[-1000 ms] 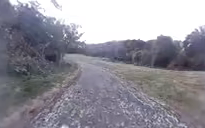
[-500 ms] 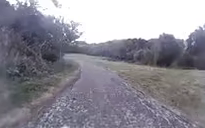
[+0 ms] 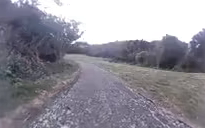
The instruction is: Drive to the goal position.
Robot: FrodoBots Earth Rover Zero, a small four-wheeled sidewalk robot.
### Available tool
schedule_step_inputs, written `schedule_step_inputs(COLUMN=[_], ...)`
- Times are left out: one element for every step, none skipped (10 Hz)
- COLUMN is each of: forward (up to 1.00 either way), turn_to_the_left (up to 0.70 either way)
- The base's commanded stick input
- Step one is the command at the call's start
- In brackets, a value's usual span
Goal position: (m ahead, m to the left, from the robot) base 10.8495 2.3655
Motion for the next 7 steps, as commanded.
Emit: schedule_step_inputs(forward=[0.7,0.7,0.7,0.7,0.7,0.7,0.7], turn_to_the_left=[0.0,0.0,0.0,0.0,0.0,0.0,0.0])
